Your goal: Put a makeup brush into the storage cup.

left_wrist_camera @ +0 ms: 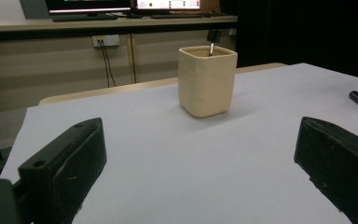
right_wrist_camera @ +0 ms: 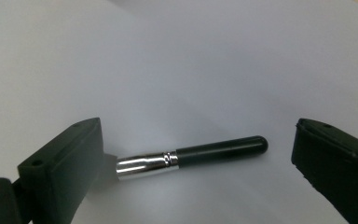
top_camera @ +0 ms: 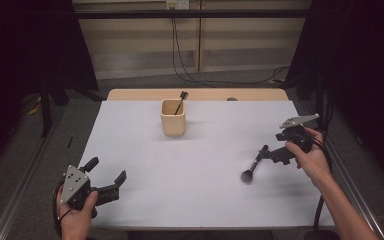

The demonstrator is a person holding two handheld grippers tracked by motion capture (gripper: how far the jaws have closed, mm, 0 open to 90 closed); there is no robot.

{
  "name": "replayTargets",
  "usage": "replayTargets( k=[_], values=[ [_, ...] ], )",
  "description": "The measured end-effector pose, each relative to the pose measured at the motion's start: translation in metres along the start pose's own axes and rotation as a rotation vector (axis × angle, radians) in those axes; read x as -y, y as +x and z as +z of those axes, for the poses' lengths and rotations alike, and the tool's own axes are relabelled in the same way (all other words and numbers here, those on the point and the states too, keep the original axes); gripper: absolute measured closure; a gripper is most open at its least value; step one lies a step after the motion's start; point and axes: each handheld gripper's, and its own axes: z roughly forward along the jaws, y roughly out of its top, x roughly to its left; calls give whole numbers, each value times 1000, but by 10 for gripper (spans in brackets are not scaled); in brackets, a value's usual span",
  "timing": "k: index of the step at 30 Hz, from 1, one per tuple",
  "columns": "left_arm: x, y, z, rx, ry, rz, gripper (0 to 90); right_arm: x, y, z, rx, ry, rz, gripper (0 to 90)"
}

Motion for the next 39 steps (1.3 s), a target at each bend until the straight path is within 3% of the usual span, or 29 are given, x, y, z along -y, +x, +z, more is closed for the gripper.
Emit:
replayTargets(
  k=[2,6,11,18,23,26,31,39],
  values=[
    [0,0,0,2,0,0,23,-2,0,0,2,27,-29,22],
    [0,1,1,-2,4,1,23,-4,-3,2,-50,103,-29,28],
    [0,1,0,-8,1,-6,23,-5,-6,2,-76,163,-28,37],
    [0,2,-1,-11,-1,-5,23,-5,-10,3,-138,254,-60,37],
    [0,2,-2,-11,-2,-4,23,-6,-17,8,-103,293,-53,35],
    [0,2,-2,-11,-1,-4,23,-6,-22,13,-106,314,-58,36],
    [0,2,-2,-3,0,0,23,-6,-23,20,-71,334,-153,72],
    [1,3,-1,-2,0,0,23,-17,-23,24,-105,350,-321,65]
  ],
)
